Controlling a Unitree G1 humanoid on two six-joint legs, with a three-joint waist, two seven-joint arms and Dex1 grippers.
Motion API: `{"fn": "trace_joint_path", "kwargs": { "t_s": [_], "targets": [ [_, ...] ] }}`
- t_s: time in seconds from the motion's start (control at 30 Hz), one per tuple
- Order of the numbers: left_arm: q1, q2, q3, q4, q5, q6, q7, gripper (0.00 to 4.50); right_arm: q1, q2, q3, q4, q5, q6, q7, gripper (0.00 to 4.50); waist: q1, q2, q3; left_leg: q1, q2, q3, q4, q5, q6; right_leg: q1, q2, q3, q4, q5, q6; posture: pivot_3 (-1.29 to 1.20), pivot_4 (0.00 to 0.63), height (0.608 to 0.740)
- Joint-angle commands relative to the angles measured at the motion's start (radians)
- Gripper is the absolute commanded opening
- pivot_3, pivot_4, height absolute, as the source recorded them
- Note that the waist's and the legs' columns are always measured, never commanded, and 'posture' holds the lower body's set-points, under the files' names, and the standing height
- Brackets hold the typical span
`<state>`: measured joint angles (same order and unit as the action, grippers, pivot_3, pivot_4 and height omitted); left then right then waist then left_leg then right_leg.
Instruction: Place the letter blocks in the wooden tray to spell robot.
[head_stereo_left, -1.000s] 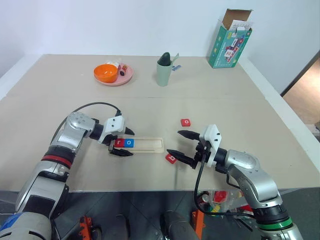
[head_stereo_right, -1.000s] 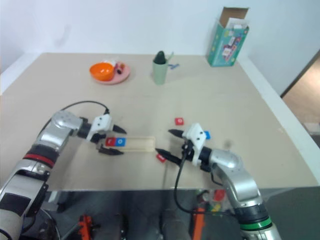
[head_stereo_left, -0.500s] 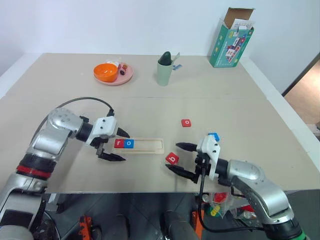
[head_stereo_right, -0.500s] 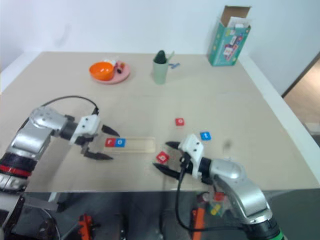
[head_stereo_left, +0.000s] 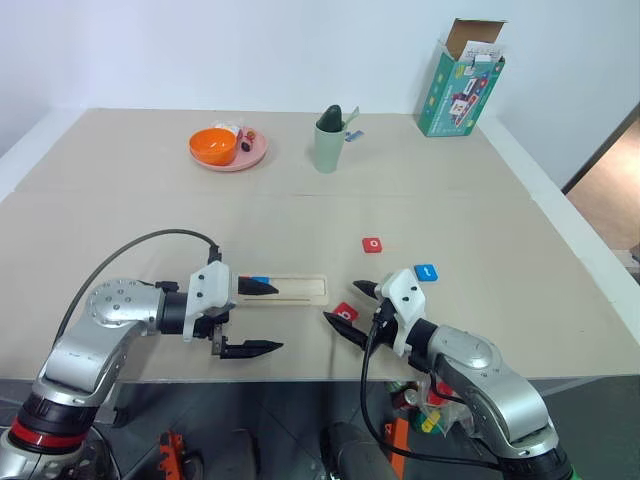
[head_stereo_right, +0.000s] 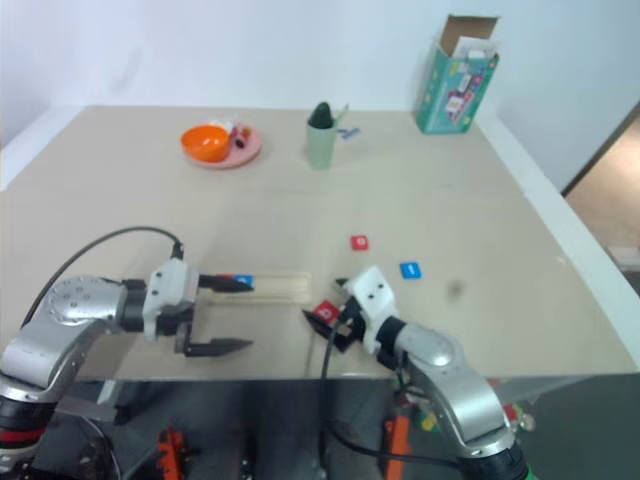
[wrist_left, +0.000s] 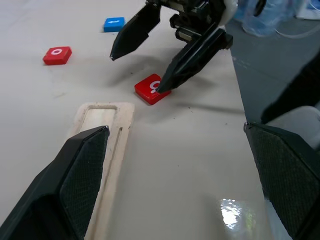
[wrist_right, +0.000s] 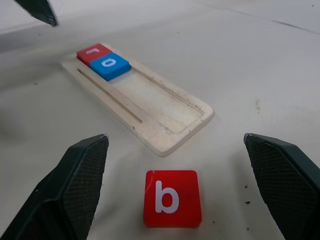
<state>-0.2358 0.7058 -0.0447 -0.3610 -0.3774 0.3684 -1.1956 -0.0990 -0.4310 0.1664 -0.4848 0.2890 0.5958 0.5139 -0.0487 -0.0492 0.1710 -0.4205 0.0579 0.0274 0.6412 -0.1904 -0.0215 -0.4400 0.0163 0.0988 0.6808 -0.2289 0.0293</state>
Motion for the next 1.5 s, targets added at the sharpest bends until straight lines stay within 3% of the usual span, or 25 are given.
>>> {"fn": "trace_joint_path", "kwargs": {
  "t_s": [0.03,0.3,0.4,0.63,0.67,0.83,1.07,1.23,1.3,1.37,1.4,1.5],
  "targets": [
    [-0.003,0.002,0.027,-0.053,-0.021,-0.011,0.042,4.48,-0.004,0.002,0.006,-0.014,-0.009,0.014,-0.012,4.50,0.000,0.000,0.000,0.000,0.000,0.000,0.000,0.000,0.000,0.000,0.000,0.000,0.000,0.000,0.000,0.00,0.150,0.740],
    [-0.006,0.006,0.008,-0.062,-0.027,-0.003,0.084,4.48,0.020,-0.015,0.036,0.018,-0.040,0.028,-0.006,4.50,0.000,0.000,0.000,0.000,0.000,0.000,-0.001,0.000,0.000,0.000,0.000,0.000,0.000,0.000,0.000,0.00,0.150,0.740],
    [-0.001,0.017,-0.008,-0.062,-0.013,-0.010,0.083,4.50,0.036,-0.010,0.034,0.033,-0.048,0.020,-0.009,3.70,0.000,0.000,0.000,0.000,0.000,0.000,-0.001,0.000,0.000,0.000,0.000,0.000,0.000,0.000,0.000,0.00,0.150,0.740],
    [0.003,0.021,-0.026,-0.058,-0.003,-0.018,0.091,4.50,0.049,0.038,0.003,0.045,-0.065,0.020,-0.076,1.25,0.000,0.000,0.000,0.000,0.000,0.000,-0.001,0.000,0.000,0.000,0.000,0.000,-0.001,0.000,0.000,0.00,0.150,0.740],
    [0.001,0.020,-0.028,-0.057,-0.003,-0.017,0.092,4.50,0.045,0.053,-0.010,0.046,-0.065,0.034,-0.100,1.22,0.000,0.000,0.000,0.000,0.000,0.000,-0.001,0.000,0.000,0.000,0.000,0.000,-0.001,0.000,0.000,0.00,0.150,0.740],
    [0.000,0.013,-0.043,-0.044,0.006,-0.026,0.099,4.50,-0.023,0.142,-0.075,0.068,-0.086,0.113,-0.240,1.22,-0.001,0.000,0.000,0.001,0.000,0.000,-0.001,0.000,0.000,0.000,-0.001,0.000,-0.001,0.000,0.000,0.00,0.150,0.740],
    [-0.005,0.010,-0.060,-0.038,0.011,-0.028,0.111,4.50,-0.059,0.213,-0.071,0.063,-0.142,0.214,-0.375,1.22,-0.001,0.000,0.000,0.000,-0.002,0.000,-0.002,0.001,0.000,0.000,-0.002,0.000,-0.001,0.000,0.000,0.00,0.150,0.740],
    [-0.003,0.014,-0.068,-0.042,0.016,-0.030,0.116,4.50,-0.057,0.248,-0.070,0.047,-0.132,0.265,-0.392,1.22,-0.001,0.000,0.000,0.000,-0.002,0.000,-0.003,0.001,0.000,0.000,-0.002,0.000,-0.001,0.000,0.000,0.00,0.150,0.740],
    [0.001,0.018,-0.071,-0.043,0.018,-0.031,0.116,4.50,-0.053,0.247,-0.071,0.033,-0.120,0.286,-0.380,2.25,-0.001,0.000,0.000,0.000,-0.002,0.000,-0.003,0.001,0.000,0.000,-0.002,0.000,-0.001,0.000,0.000,0.00,0.150,0.740],
    [0.007,0.026,-0.075,-0.042,0.026,-0.035,0.114,4.50,-0.055,0.233,-0.072,0.012,-0.122,0.282,-0.371,2.72,-0.002,0.000,0.000,0.000,-0.002,0.000,-0.003,0.001,0.000,0.000,-0.002,0.000,-0.002,0.000,0.000,0.00,0.150,0.740],
    [0.009,0.028,-0.076,-0.041,0.030,-0.037,0.112,4.50,-0.059,0.224,-0.077,0.002,-0.121,0.284,-0.365,3.28,-0.002,0.000,0.000,0.000,-0.002,0.000,-0.003,0.001,0.000,0.000,-0.002,0.000,-0.002,0.000,0.000,0.00,0.150,0.740],
    [0.012,0.029,-0.084,-0.039,0.037,-0.042,0.111,4.50,-0.096,0.177,-0.136,-0.026,-0.083,0.308,-0.316,4.32,-0.001,0.000,0.000,0.000,-0.002,0.000,-0.003,0.001,0.000,0.000,-0.003,0.000,-0.003,0.000,0.000,0.00,0.150,0.740]
  ]
}}
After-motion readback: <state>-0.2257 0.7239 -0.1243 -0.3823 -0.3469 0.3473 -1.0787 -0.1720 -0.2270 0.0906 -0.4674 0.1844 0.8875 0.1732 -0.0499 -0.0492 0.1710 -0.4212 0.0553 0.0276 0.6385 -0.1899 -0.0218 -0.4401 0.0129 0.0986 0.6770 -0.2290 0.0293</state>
